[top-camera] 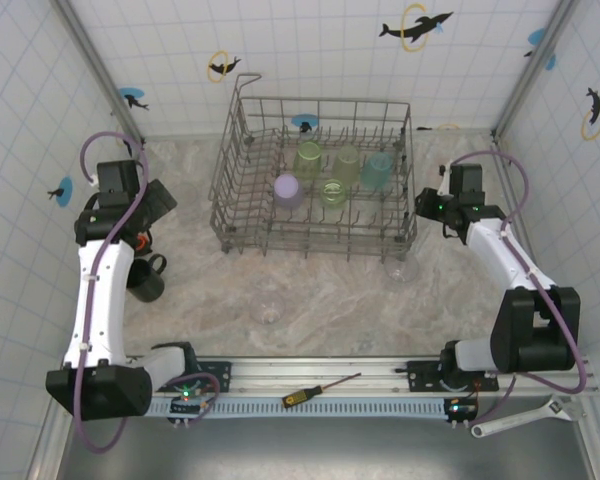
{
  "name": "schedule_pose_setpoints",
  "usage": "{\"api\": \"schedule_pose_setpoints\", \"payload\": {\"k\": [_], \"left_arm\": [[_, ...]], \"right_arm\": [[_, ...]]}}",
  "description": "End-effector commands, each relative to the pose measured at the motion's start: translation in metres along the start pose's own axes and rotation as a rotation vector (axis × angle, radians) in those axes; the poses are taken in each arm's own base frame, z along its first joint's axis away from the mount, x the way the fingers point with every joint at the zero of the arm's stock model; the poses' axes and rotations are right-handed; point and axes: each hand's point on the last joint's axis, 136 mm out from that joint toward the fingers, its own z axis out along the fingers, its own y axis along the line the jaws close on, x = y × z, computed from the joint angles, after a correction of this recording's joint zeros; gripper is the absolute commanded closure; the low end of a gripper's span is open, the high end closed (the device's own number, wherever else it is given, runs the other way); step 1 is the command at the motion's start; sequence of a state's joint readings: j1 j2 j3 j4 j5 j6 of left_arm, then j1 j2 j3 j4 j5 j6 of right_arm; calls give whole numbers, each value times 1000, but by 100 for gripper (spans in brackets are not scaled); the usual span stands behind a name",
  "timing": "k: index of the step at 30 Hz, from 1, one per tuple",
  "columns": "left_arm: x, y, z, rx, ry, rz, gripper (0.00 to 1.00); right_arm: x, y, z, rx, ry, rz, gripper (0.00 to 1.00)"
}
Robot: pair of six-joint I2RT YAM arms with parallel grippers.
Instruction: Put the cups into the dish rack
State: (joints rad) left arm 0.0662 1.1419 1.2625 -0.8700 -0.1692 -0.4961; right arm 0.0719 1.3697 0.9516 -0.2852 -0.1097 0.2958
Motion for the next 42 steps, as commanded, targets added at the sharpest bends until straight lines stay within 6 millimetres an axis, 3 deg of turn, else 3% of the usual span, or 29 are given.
{"api": "schedule_pose_setpoints", "payload": {"k": [1, 7, 11, 16, 19, 22, 26, 33, 38, 42], "left_arm": [[10, 10, 4, -37, 40, 23, 2], [8, 27, 8, -93, 56, -6, 2], [18, 44, 16, -128, 84, -41, 2], [39, 59, 27, -162, 124, -70, 2], [58, 65, 38, -170, 157, -99, 2], [80, 72, 49, -188, 197, -131, 3], [107, 77, 58, -191, 262, -161, 3], [119, 97, 46, -258, 213, -162, 3], [143, 111, 53, -291, 220, -183, 3], [152, 110, 58, -287, 267, -178, 4]], "right_arm": [[-24, 8, -10, -17, -64, -12, 52], [-52, 13, -35, -4, -151, -10, 51], [-64, 22, -56, -26, -208, -21, 50], [-71, 51, -84, -132, -267, -40, 48], [-65, 73, -93, -188, -273, -70, 45], [-53, 93, -94, -250, -268, -92, 43], [-37, 105, -86, -305, -226, -99, 42], [-30, 112, -84, -338, -180, -123, 40], [-33, 122, -87, -373, -166, -136, 39], [-33, 127, -89, -369, -157, -142, 39]]}}
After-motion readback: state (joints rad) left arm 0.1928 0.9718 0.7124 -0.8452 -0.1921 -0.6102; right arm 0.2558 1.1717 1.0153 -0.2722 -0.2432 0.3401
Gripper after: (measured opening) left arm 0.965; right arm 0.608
